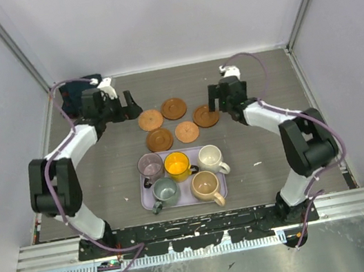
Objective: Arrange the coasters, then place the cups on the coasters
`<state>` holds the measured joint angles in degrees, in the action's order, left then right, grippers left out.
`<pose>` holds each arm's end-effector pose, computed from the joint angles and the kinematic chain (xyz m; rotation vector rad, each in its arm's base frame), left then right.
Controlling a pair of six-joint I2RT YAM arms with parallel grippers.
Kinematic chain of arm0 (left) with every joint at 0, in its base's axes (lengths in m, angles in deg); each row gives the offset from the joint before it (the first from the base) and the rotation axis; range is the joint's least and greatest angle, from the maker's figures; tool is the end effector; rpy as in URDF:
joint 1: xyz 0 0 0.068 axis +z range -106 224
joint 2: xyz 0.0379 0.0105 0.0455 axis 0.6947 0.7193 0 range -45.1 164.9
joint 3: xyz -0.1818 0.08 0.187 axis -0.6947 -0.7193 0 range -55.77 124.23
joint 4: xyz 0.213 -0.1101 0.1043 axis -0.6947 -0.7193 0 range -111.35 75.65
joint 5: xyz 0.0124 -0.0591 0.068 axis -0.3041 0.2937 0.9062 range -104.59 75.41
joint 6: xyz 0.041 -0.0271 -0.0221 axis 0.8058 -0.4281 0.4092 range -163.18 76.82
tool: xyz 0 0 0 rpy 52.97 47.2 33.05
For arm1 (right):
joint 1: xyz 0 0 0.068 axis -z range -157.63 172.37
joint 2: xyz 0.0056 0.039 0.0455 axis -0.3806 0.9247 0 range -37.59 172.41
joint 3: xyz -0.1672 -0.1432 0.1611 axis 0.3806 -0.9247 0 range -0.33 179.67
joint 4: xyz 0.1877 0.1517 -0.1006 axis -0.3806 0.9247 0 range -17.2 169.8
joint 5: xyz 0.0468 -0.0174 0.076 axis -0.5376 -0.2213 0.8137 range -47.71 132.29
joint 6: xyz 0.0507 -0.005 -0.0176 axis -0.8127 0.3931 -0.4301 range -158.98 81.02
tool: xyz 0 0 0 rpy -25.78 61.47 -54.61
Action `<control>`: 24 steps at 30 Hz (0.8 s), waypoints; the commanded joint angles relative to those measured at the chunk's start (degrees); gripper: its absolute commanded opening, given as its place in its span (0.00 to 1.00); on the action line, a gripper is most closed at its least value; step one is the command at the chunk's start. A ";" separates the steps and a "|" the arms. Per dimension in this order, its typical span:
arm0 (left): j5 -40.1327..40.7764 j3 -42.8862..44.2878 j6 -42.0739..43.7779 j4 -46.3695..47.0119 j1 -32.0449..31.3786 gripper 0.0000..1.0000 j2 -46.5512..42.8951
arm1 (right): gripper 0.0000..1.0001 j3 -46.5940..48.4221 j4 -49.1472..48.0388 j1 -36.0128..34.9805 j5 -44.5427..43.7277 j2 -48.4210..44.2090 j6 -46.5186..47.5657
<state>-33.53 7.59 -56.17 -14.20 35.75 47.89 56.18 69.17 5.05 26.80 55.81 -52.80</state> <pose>0.3647 -0.0645 0.2551 0.1170 2.1017 -0.5689 0.3449 0.0977 0.2186 0.0910 2.1257 0.0298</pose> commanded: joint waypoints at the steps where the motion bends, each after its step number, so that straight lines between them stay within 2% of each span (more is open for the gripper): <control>1: -2.63 7.17 1.27 -7.54 -3.20 0.98 6.33 | 0.99 7.95 5.14 -5.56 -2.40 6.95 3.35; 4: 1.05 10.59 4.17 -12.03 -6.20 0.98 10.45 | 0.99 11.83 7.22 -8.90 -5.82 12.11 4.01; 8: 5.11 12.00 5.34 -13.54 -8.49 0.98 12.96 | 0.99 15.23 8.12 -10.82 -6.93 16.20 3.67; 14: 4.74 13.13 5.23 -13.99 -9.18 0.98 15.20 | 0.99 16.23 9.10 -11.16 -9.17 17.77 2.36; 24: 3.94 20.54 6.29 -21.00 -11.58 0.98 23.16 | 0.99 15.75 11.44 -11.20 -13.85 20.10 0.66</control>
<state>-28.48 24.94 -50.77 -32.39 24.96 69.35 70.36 79.18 -6.12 16.57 74.06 -50.77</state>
